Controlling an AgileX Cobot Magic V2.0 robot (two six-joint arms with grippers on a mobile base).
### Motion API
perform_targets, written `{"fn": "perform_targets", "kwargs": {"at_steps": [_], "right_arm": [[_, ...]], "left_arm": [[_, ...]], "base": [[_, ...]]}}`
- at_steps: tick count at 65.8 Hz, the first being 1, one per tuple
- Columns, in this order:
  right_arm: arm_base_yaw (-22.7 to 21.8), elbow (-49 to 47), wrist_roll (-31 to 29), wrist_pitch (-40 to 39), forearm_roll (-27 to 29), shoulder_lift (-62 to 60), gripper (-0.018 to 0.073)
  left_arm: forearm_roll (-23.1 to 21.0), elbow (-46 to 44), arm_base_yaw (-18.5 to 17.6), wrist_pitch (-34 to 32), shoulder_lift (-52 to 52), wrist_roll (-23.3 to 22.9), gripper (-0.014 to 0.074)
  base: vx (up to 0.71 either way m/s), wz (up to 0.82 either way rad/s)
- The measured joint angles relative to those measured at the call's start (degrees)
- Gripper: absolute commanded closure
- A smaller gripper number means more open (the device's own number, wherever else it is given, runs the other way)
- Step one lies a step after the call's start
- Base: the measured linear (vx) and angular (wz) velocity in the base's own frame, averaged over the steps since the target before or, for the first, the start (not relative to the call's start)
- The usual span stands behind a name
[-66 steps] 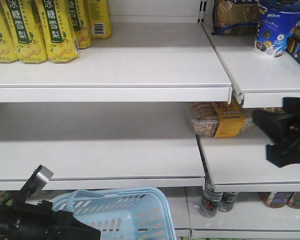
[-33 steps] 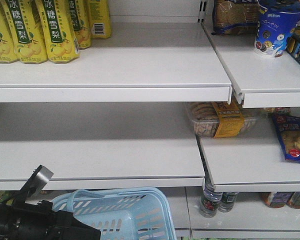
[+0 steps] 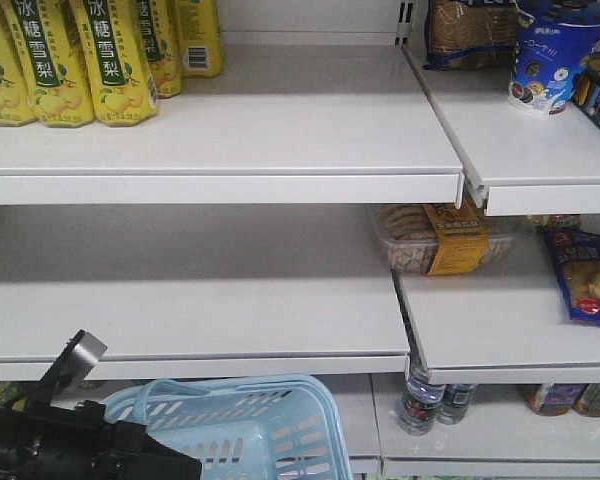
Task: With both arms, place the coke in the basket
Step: 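Withdraw the right gripper up and away from the basket, then swing the left gripper with the basket away from the shelf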
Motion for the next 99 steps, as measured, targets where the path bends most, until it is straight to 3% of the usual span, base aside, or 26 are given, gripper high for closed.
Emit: {"fn": "perform_targets", "kwargs": {"at_steps": [8, 14, 21, 99], "right_arm": [[0.0, 0.65, 0.01, 0.48, 0.02, 0.0, 0.0187], [0.0, 1.39, 0.01, 0.49, 0.07, -0.01, 0.0339], [0.0, 1.5, 0.06, 0.49, 0.22, -0.01, 0.0579], [0.0, 1.5, 0.06, 0.02, 1.46, -0.01, 0.0569]], "left_arm": [[0.0, 0.0, 0.0, 0.0, 0.0, 0.0, 0.0603], [0.0, 0.0, 0.0, 0.0, 0.0, 0.0, 0.0603], [0.0, 0.0, 0.0, 0.0, 0.0, 0.0, 0.0603], [0.97, 0.0, 0.0, -0.13, -2.73, -0.22, 0.0603]], "base": [[0.0, 0.0], [0.0, 0.0], [0.0, 0.0], [0.0, 0.0]]}}
